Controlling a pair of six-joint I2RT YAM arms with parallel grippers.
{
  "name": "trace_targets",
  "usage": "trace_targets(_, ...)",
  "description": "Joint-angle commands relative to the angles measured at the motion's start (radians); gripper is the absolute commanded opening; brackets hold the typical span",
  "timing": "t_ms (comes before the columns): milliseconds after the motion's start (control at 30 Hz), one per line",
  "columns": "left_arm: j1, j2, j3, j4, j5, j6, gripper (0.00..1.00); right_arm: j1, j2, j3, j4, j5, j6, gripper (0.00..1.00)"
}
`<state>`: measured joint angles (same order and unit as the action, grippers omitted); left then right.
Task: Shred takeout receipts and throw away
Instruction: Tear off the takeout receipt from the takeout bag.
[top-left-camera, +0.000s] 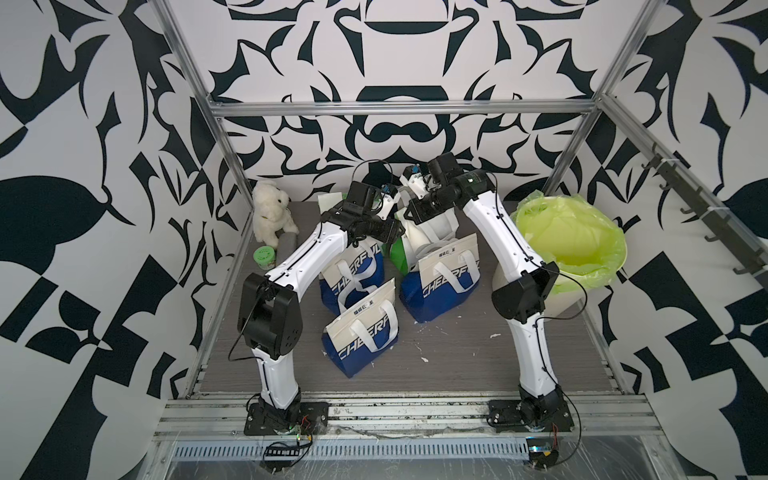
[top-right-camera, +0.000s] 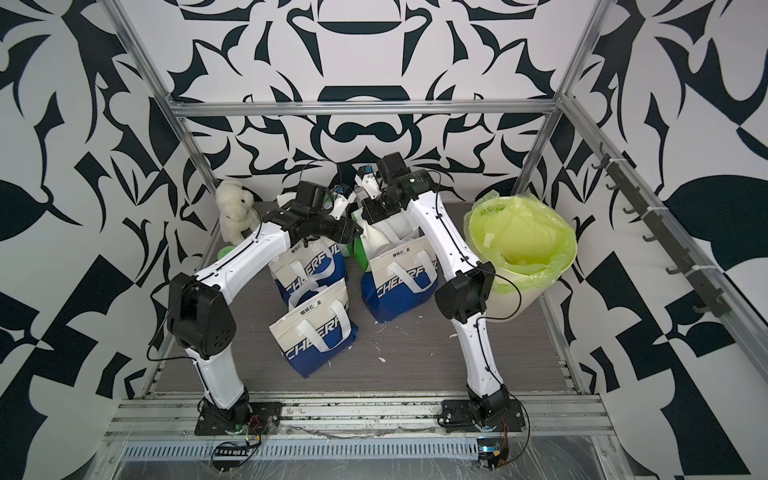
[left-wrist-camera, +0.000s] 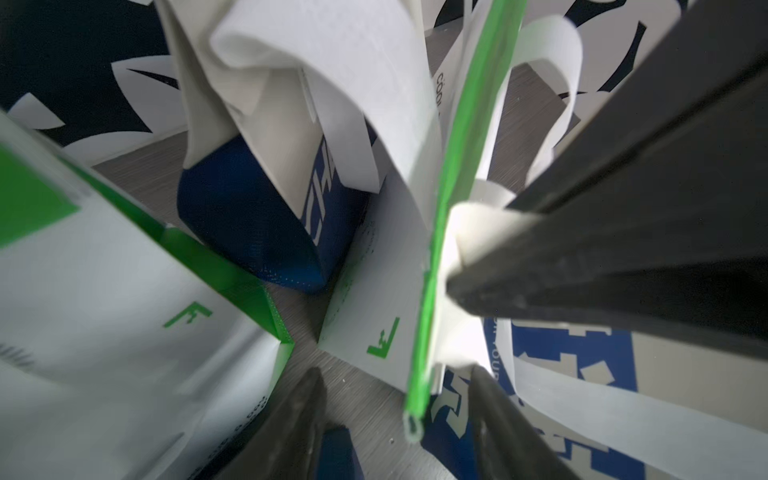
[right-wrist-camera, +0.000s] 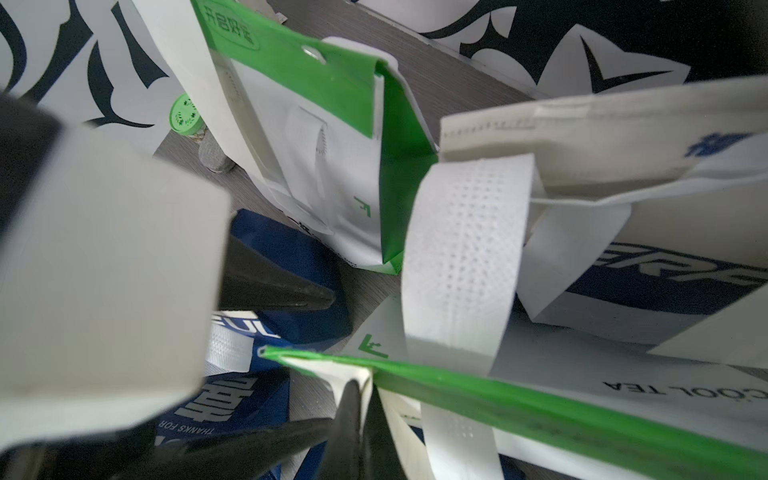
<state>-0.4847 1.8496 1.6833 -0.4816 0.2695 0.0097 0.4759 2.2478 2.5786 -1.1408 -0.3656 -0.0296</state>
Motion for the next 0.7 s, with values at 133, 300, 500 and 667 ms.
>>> trace_targets(133, 0.003, 0.021, -0.024, 0.001, -0.009, 0.014, 0.57, 0.007, -0.092, -0.024, 0.006, -0.081, 0.021, 0.0)
trace_targets(300, 0.003, 0.046, -0.022, 0.028, 0.006, -0.013, 0.55, 0.017, -0.146, -0.109, 0.082, -0.171, 0.048, 0.0)
trace_targets(500, 0.005, 0.057, -0.035, 0.059, 0.007, -0.027, 0.52, 0.021, -0.206, -0.182, 0.133, -0.228, 0.075, 0.0)
trace_targets(667, 0.005, 0.053, -0.059, 0.083, 0.007, -0.037, 0.51, 0.024, -0.236, -0.219, 0.144, -0.258, 0.085, 0.0)
